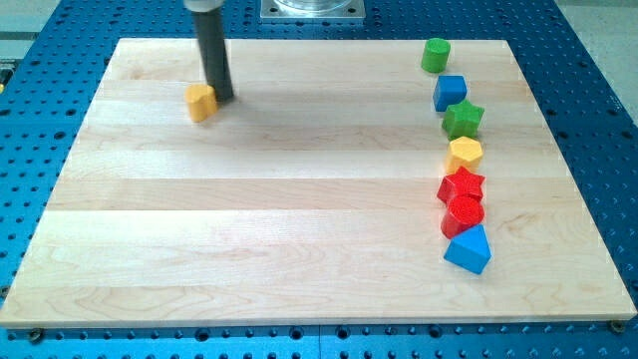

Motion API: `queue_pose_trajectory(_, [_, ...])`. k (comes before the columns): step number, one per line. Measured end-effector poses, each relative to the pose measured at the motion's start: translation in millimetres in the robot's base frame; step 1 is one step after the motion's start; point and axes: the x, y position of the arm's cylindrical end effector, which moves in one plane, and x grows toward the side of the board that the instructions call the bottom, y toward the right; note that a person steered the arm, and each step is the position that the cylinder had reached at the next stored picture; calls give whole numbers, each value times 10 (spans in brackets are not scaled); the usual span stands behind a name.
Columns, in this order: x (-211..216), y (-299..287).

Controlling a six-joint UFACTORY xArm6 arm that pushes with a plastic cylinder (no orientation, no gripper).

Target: Slightly move the heart towards the up

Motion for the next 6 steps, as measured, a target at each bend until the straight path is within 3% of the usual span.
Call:
queue_pose_trajectory(1, [248,369])
queue_pose_trajectory(2, [401,-447])
queue_pose_trajectory(3, [78,-563])
queue_pose_trajectory(4, [394,-508])
queue_pose_trajectory(6, [-307,-775])
